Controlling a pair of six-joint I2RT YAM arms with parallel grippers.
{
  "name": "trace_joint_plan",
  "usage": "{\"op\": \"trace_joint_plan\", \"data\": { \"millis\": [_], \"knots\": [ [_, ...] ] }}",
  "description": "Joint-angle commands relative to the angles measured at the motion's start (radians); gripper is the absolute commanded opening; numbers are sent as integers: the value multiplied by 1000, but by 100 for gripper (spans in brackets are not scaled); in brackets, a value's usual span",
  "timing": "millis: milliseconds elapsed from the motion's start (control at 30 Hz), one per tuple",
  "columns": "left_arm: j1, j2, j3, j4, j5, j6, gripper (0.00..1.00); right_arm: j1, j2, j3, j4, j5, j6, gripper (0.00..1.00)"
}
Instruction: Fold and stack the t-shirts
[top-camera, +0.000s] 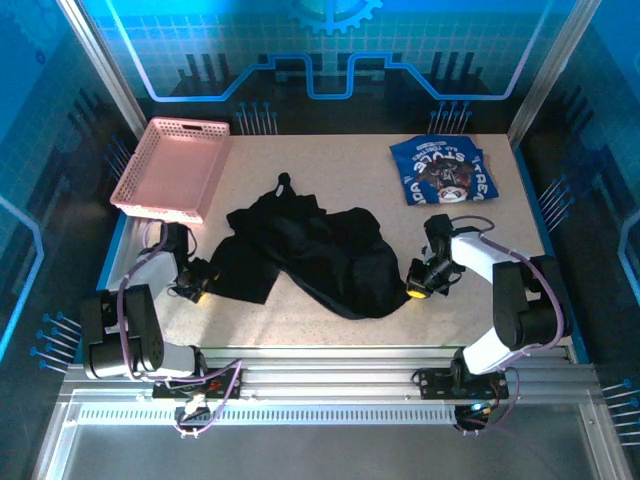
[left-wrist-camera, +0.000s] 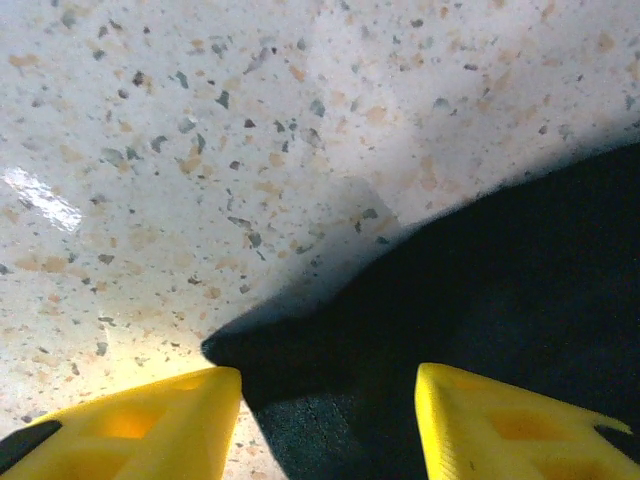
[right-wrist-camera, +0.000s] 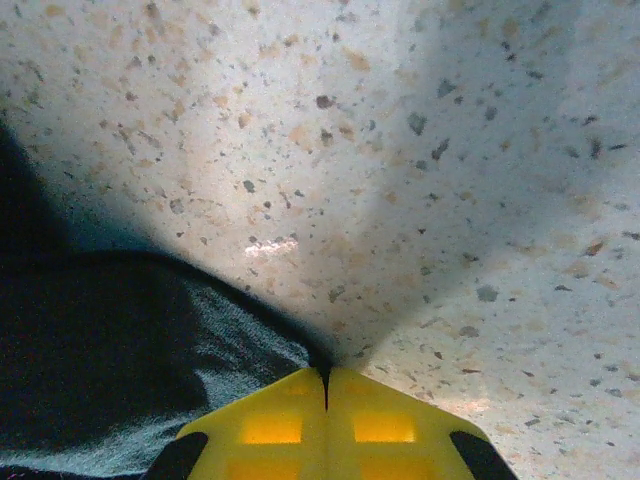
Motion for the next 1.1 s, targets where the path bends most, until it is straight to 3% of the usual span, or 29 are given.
{"op": "trace_joint_plan", "data": {
  "millis": [0, 67, 200, 267, 433, 633, 1067],
  "knots": [
    [8, 78, -7, 35, -13, -1, 47, 13, -31, 11, -4, 6, 2, 5],
    [8, 105, -20, 58, 1, -3, 38, 12, -37, 23, -7, 6, 3, 5],
    [6, 87, -33, 91, 56, -12, 7, 2, -89, 62, 3, -29, 13, 2],
    [2, 34, -10, 77, 90, -13, 0, -4, -131, 107, 4, -54, 16, 1],
    [0, -173, 126, -8, 161, -29, 0, -28, -257, 260, -91, -79, 25, 0],
    [-8, -316, 441, -113, 187, -20, 0, -92, -405, 451, -185, -188, 59, 0],
    [-51, -199, 1027, -18, 208, -1, 0, -159, -394, 1002, -325, -162, -13, 0]
  ]
}}
